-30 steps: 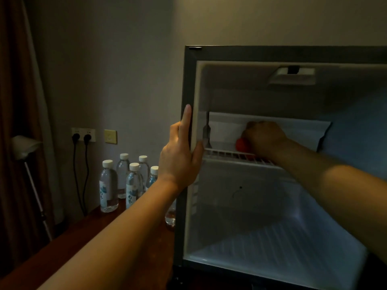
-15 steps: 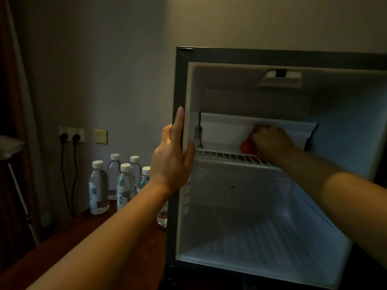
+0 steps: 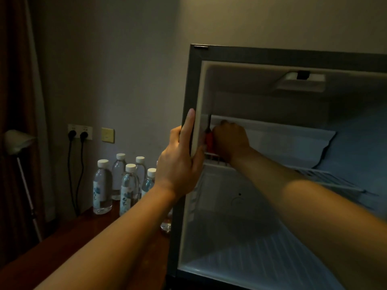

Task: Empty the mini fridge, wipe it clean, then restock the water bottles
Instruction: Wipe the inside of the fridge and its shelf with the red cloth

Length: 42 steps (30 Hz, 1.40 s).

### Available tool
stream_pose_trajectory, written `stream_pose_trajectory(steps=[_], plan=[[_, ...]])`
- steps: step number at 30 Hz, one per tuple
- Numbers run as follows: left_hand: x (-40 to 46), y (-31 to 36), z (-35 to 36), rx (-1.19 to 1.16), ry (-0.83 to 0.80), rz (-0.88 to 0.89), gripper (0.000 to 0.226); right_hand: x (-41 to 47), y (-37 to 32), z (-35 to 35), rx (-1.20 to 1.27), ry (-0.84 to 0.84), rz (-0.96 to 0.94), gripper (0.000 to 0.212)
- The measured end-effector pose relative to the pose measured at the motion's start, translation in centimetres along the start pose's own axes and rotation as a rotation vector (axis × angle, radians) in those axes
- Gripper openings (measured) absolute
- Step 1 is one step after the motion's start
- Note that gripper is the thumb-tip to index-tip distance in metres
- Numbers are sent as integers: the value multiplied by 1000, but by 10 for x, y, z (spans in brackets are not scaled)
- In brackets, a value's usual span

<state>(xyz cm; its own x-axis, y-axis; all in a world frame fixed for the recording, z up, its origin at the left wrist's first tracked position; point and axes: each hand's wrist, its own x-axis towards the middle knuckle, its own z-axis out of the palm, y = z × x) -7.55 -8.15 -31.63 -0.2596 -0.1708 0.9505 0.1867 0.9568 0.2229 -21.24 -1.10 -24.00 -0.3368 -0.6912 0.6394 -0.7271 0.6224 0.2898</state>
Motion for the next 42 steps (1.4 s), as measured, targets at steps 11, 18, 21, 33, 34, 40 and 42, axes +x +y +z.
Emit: stream_pose_trajectory(steps=[11,18,21,33,34,40,42], plan=[[-2,3,-4,10,-45,7,66,-35,52,-22,-67,-6,196,17],[-3,0,-2,49,-54,37,66,-30,37,-18,2,-5,205,22],[-2,-2,-1,46,-59,45,66,-20,19,-19,1,3,142,22],[-2,-5,-3,55,-56,58,68,-12,10,-20,-35,-32,111,28],[-2,-5,-3,51,-58,59,68,-14,15,-18,-17,-38,133,27],[-1,-6,-4,39,-73,68,68,-41,67,-15,-49,-9,262,25],[-1,-5,-4,23,-68,60,68,-51,87,-14,-39,-7,318,24]])
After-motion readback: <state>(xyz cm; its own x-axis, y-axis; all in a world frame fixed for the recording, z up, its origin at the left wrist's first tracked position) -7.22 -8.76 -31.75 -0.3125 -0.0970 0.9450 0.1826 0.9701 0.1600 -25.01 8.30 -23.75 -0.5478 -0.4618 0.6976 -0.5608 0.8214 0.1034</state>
